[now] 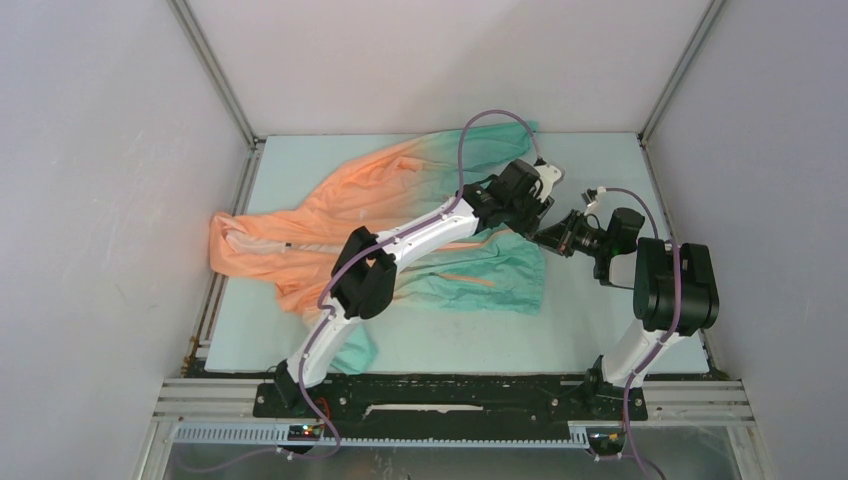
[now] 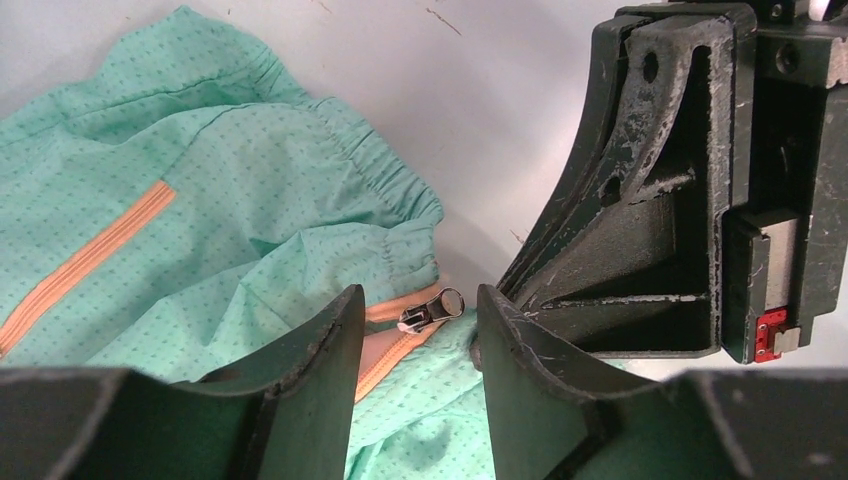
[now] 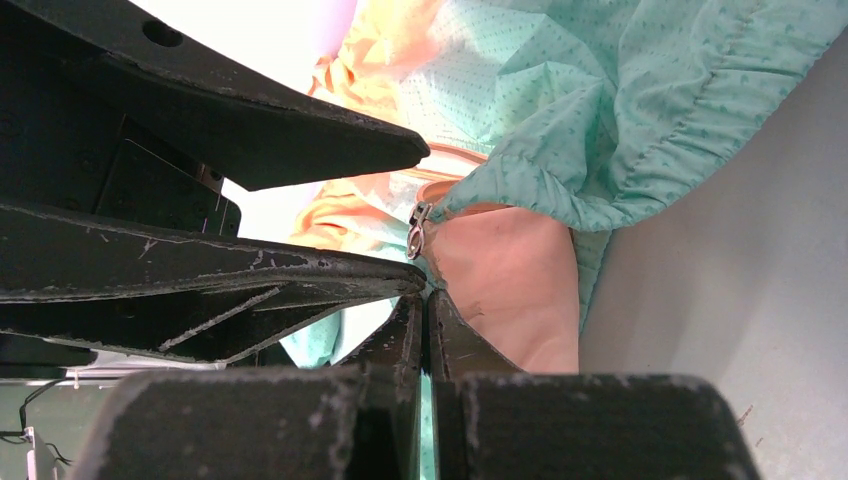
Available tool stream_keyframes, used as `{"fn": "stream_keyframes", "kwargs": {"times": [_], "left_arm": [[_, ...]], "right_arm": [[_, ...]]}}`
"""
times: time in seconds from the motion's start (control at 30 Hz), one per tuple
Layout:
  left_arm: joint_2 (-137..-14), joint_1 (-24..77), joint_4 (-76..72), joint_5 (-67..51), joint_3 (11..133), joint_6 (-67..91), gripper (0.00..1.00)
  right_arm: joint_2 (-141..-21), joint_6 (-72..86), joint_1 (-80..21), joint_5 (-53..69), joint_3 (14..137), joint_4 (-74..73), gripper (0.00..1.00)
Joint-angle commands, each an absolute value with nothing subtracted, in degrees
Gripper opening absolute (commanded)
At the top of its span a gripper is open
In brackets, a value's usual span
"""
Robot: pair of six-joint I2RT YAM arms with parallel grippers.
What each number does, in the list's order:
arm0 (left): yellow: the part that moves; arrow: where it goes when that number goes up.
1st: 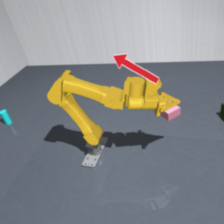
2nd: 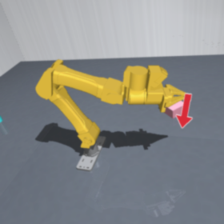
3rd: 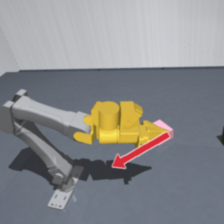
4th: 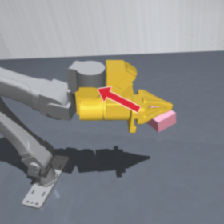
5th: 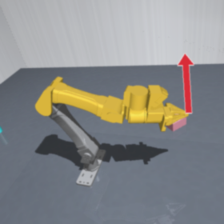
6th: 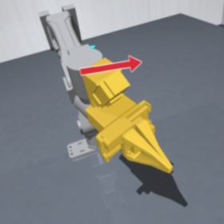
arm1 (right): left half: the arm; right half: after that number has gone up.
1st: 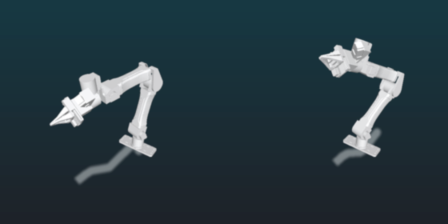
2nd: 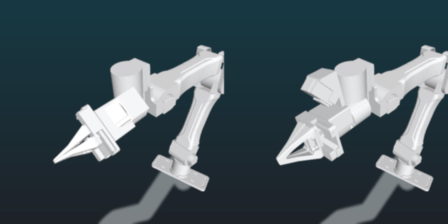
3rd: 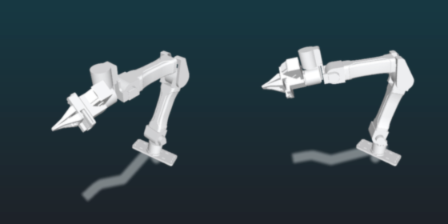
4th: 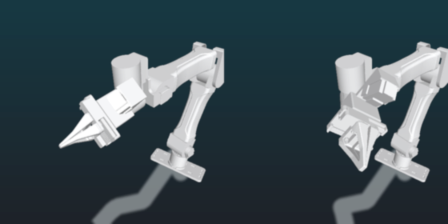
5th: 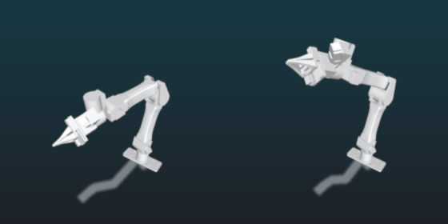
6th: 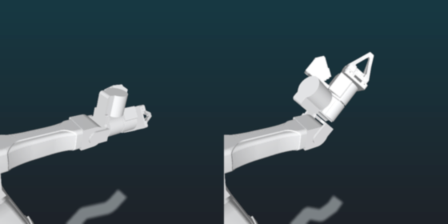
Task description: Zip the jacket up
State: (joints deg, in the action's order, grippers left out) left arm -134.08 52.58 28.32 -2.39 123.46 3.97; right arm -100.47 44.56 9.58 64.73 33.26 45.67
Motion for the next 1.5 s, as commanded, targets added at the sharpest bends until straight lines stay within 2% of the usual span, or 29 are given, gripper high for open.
{"fn": "stream_keyframes", "kwargs": {"times": [0.0, 0.4, 1.47], "left_arm": [[-134.1, 53.0, 28.4, -1.4, 127.7, 2.6, 0.48], [-130.9, 52.6, 26.9, -0.4, 124.2, 2.6, 0.41], [-126.5, 51.8, 21.9, -0.6, 116.6, 3.6, 0.35]], "right_arm": [[-98.9, 44.3, 9.4, 65.9, 34.8, 47.7, 0.00], [-99.1, 44.7, 9.2, 66.0, 35.1, 48.0, 0.00], [-98.9, 43.2, 8.5, 65.9, 35.6, 45.8, 0.00]]}}
